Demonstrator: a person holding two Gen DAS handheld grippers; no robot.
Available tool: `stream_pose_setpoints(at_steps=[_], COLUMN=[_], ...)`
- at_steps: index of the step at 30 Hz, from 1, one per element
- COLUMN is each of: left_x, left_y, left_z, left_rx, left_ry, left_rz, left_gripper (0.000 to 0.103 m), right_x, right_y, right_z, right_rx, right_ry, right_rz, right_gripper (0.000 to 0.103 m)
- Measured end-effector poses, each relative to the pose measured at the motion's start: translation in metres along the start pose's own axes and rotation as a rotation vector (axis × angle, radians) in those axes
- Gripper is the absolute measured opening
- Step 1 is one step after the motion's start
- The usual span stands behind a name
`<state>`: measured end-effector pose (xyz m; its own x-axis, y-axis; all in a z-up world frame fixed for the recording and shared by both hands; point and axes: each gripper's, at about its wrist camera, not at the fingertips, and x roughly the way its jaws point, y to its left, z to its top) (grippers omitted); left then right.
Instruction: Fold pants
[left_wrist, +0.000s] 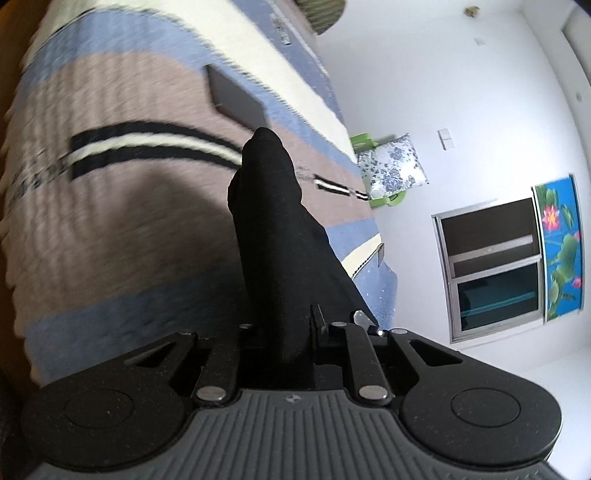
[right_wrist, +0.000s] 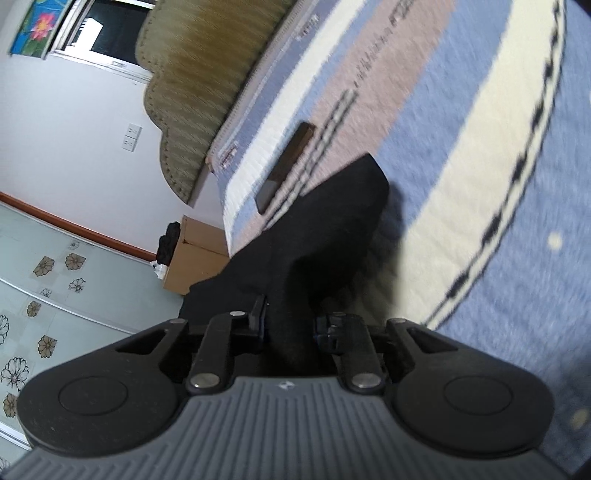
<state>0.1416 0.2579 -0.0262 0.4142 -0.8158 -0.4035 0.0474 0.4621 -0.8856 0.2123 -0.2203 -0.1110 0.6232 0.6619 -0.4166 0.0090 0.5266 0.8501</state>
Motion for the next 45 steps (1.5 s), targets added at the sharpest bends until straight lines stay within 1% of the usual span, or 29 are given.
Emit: stream_pose_setpoints(at_steps=[3,7,11,13,20,27,33,38,40,45], left_x=[0.016,0.044,0.082,0.107,0.184,0.241,0.270,0.282,0.282,0.283], left_y=[-0.022,-0.058,-0.084,-0.094,-0.118,-0.118,-0.114,-0.105,-0.104,-0.103], left_z=[0.006,0.012,0.020,0.023,0.034,0.038,0.033,0.024,0.022,0.022], left_rx=[0.037,0.097,0.131,0.154,0.220,0.240,0.283,0.313,0.323,0.323], left_ry=[-0.002,0.014,0.025,0.028,0.055,0.098,0.108,0.134,0.134,0.143], left_rz=[-0.006,0.014,0.019,0.034,0.115,0.172,0.239,0.326,0.333,0.358], left_gripper=[0.015,0.015,0.015,0.015,0.015,0.015,0.015,0.016,0.016,0.017], right_x=[-0.016,-0.043,-0.069,-0.081,-0.104,-0.108,-0.100,-0.091,-0.087,-0.088], right_y=[0.008,0.018,0.020,0.018,-0.005,-0.042,-0.062,-0.080,-0.087,-0.096], right_z=[0.013,0.036,0.062,0.077,0.124,0.163,0.176,0.175,0.170,0.164], right_rx=[-0.033,-0.093,-0.131,-0.142,-0.161,-0.146,-0.188,-0.157,-0.152,-0.120], right_ry=[-0.034,-0.087,-0.136,-0.161,-0.212,-0.229,-0.218,-0.199,-0.184,-0.186], right_rz=[0.005,-0.022,-0.048,-0.066,-0.162,-0.257,-0.338,-0.370,-0.384,-0.382], right_gripper=[0.020,0.020,0.020,0.020,0.020,0.020,0.020,0.020,0.020,0.020])
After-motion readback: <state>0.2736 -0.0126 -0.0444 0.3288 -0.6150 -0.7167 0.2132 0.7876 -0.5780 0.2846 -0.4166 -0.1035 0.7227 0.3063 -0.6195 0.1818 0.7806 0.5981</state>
